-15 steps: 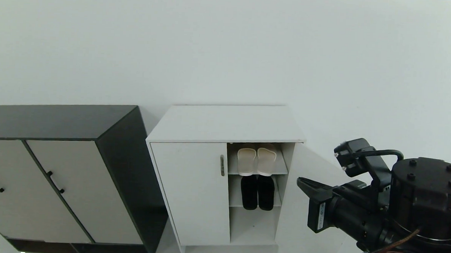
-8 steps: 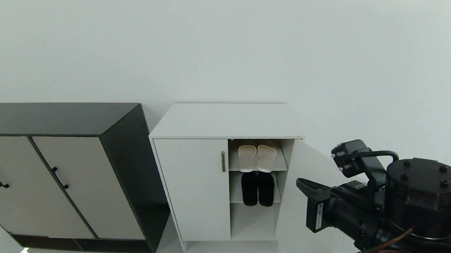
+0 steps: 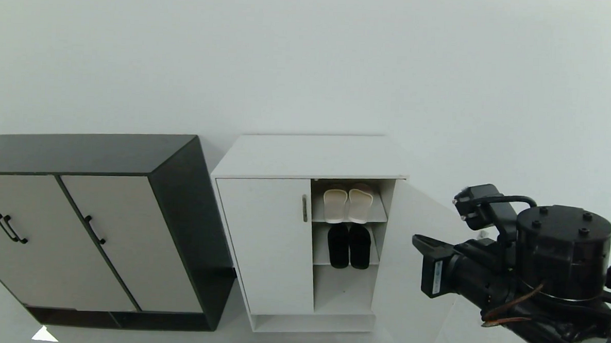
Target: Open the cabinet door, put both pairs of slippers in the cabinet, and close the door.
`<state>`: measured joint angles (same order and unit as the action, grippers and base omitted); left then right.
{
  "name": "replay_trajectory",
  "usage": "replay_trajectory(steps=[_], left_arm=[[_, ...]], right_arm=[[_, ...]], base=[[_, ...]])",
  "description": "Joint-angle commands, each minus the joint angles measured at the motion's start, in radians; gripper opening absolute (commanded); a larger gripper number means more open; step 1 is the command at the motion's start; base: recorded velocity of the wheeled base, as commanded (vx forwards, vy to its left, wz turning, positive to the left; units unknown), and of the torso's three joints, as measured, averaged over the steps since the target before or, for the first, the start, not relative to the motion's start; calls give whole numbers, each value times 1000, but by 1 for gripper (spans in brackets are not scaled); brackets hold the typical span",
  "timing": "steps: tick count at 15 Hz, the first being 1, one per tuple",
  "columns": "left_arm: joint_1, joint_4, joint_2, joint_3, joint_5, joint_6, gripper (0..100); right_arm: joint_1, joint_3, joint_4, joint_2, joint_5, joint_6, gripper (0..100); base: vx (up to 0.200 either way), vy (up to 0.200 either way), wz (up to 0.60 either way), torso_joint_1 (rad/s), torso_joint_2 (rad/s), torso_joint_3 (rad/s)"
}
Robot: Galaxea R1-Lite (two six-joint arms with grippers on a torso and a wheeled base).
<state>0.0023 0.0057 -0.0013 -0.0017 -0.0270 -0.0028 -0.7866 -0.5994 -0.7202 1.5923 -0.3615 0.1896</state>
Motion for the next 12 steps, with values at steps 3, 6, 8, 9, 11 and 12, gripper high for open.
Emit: replay_trajectory(steps=[3,6,8,9,11,12], left_arm=[[1,0,1,0,-1,0,0],[1,0,1,0,-1,0,0],[1,0,1,0,-1,0,0],[1,0,1,0,-1,0,0],[1,0,1,0,-1,0,0],[1,0,1,0,-1,0,0]], right_arm=[[282,-42,2,69,-1,-79,0],[443,-85,5,112,4,-99,0],[589,-140,1,196,59,-111,0],[627,-155,1,224,90,-111,0],[676,-191,1,268,110,-108,0],[691,-211,1,293,124,-108,0]], base=[[0,0,0,0,0,0],[0,0,0,0,0,0],[0,0,0,0,0,0],[0,0,0,0,0,0],[0,0,0,0,0,0],[0,0,0,0,0,0]])
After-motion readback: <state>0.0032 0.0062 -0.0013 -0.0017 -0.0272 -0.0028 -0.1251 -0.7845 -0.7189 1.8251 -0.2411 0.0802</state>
